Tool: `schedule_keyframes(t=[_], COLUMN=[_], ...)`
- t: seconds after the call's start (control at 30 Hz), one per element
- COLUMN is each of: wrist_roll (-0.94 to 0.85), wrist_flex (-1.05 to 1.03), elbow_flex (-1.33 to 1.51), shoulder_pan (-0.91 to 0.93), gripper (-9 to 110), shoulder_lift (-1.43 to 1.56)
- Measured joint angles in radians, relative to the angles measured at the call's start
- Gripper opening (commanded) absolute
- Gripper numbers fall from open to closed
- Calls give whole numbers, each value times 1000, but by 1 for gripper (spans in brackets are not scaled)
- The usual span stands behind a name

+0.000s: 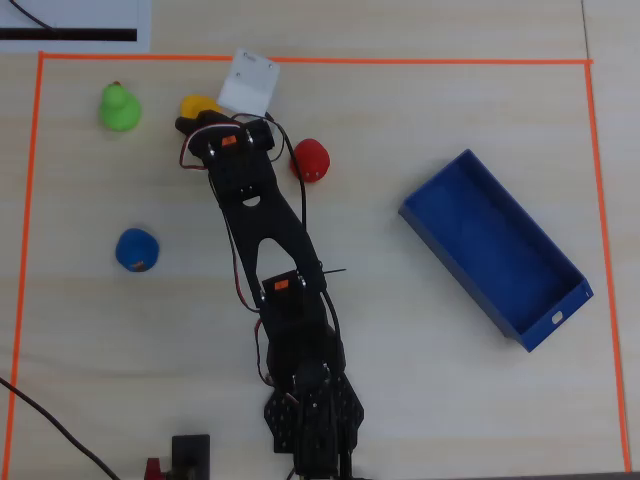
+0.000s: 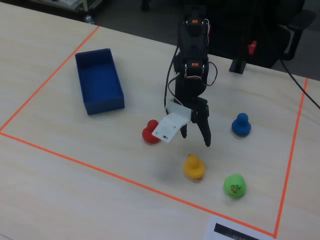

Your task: Grasp yellow duck and put it into box.

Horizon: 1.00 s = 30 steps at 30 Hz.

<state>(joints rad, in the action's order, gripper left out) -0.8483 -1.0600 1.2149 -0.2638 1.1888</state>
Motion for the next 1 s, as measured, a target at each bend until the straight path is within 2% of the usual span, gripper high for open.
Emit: schedule_keyframes(t=[0.2, 1.0], wrist_roll=[0, 41], wrist_flex=[0, 38], elbow_flex=[-117, -253], shoulder_pan=[6, -5], gripper=[38, 38], shoulder_lift=[-91, -281])
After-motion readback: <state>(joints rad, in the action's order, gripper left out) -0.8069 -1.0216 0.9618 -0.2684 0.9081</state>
